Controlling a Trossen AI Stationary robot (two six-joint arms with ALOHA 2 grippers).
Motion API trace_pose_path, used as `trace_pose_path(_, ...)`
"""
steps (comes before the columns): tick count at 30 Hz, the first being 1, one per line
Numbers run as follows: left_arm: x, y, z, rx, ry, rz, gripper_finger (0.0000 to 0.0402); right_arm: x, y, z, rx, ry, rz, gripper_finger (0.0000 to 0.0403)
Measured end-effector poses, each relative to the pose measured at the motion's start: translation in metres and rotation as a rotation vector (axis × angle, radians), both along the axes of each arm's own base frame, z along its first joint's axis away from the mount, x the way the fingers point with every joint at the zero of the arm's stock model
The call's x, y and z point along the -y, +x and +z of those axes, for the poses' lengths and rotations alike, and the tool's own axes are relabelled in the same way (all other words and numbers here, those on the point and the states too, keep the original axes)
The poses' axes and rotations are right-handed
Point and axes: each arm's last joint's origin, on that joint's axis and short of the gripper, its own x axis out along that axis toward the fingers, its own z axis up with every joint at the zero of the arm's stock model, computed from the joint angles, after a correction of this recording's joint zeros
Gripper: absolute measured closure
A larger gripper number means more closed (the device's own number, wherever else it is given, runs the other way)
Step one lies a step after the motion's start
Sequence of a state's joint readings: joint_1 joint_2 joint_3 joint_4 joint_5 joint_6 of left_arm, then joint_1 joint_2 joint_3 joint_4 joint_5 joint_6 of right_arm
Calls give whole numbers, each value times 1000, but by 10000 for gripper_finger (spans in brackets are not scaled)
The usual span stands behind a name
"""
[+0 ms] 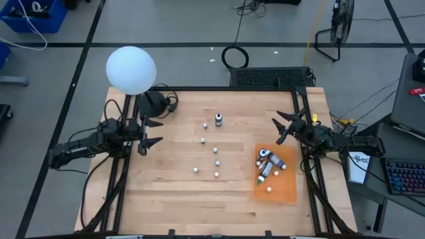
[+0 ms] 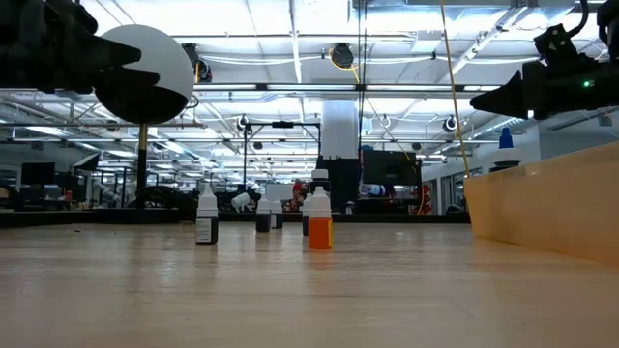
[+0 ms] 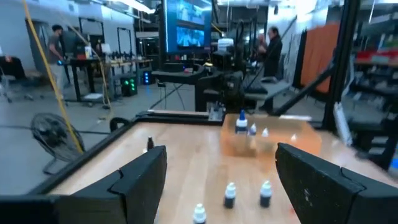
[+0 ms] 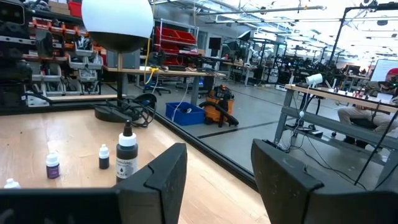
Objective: Pick & Place food coloring
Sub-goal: Put the big black food coloring bottle into the orange bin
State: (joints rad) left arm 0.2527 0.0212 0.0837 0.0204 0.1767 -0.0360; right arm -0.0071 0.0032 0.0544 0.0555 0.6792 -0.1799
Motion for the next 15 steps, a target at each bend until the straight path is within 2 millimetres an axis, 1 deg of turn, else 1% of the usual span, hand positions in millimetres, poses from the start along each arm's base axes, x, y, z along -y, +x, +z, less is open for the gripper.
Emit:
trace_pose_path(2, 0, 0, 0, 1, -18, -7, 103, 0, 0, 0, 0, 0, 0, 236)
trace_pose_path(5, 0, 0, 2, 16, 31, -4, 103, 0, 0, 0, 0, 0, 0, 236)
trace_pose_path(8, 0, -1, 6, 56, 26, -5, 103, 0, 0, 0, 0, 0, 0, 236)
trace_pose_path(10, 1, -1, 6, 67, -66, -23, 103, 0, 0, 0, 0, 0, 0, 236)
trace_pose_path(12, 1, 0, 3, 38, -179, -61, 103, 0, 0, 0, 1, 0, 0, 236)
trace_pose_path(14, 1, 1, -4, -29, -207, -46, 103, 0, 0, 0, 1, 0, 0, 236)
trace_pose_path(15, -1, 1, -7, -53, -205, 2, 103, 0, 0, 0, 1, 0, 0, 236)
